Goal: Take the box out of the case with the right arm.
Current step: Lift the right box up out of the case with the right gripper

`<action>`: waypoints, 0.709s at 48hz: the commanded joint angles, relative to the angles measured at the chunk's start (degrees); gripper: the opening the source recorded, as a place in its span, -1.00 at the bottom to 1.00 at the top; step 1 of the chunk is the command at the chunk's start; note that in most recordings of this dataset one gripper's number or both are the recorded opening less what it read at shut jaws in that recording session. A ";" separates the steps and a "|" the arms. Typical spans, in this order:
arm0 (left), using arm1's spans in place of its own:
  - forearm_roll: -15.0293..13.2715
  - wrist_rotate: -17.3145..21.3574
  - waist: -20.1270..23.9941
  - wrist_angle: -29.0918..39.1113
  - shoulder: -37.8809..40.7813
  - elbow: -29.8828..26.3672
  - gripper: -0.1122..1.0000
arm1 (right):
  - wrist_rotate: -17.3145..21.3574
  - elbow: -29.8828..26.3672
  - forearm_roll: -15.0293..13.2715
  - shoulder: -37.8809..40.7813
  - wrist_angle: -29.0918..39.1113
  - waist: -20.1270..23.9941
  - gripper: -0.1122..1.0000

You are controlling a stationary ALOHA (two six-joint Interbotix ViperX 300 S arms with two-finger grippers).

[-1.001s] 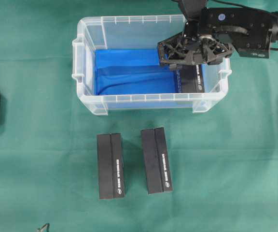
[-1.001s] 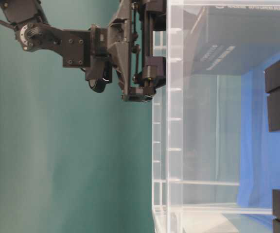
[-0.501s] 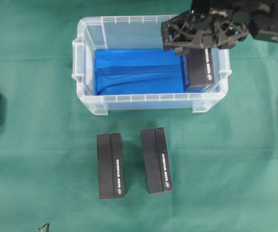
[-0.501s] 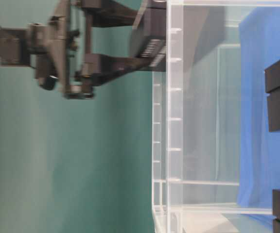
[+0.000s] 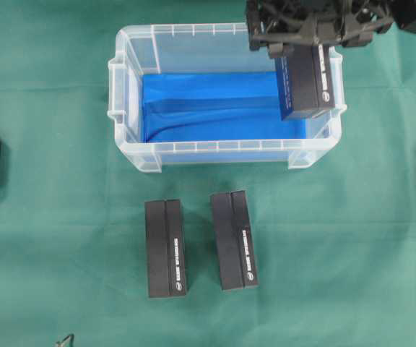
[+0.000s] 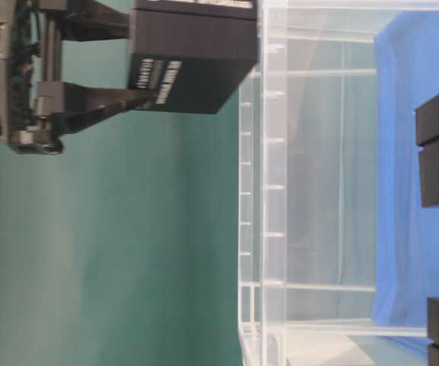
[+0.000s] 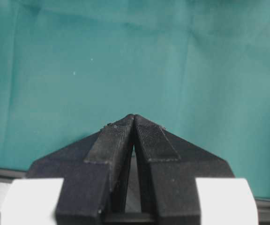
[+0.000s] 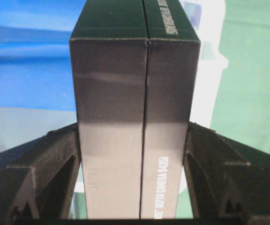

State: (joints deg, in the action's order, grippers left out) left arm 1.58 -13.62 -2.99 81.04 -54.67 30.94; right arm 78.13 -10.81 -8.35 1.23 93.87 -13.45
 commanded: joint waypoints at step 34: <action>0.09 -0.18 -0.09 -0.26 0.44 -0.53 -0.80 | -0.18 -9.32 -2.11 -1.93 7.73 0.97 0.37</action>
State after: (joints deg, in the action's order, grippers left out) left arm 1.49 -13.71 -2.90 81.04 -54.67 30.94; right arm 78.05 -18.54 -10.20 1.23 101.43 -12.57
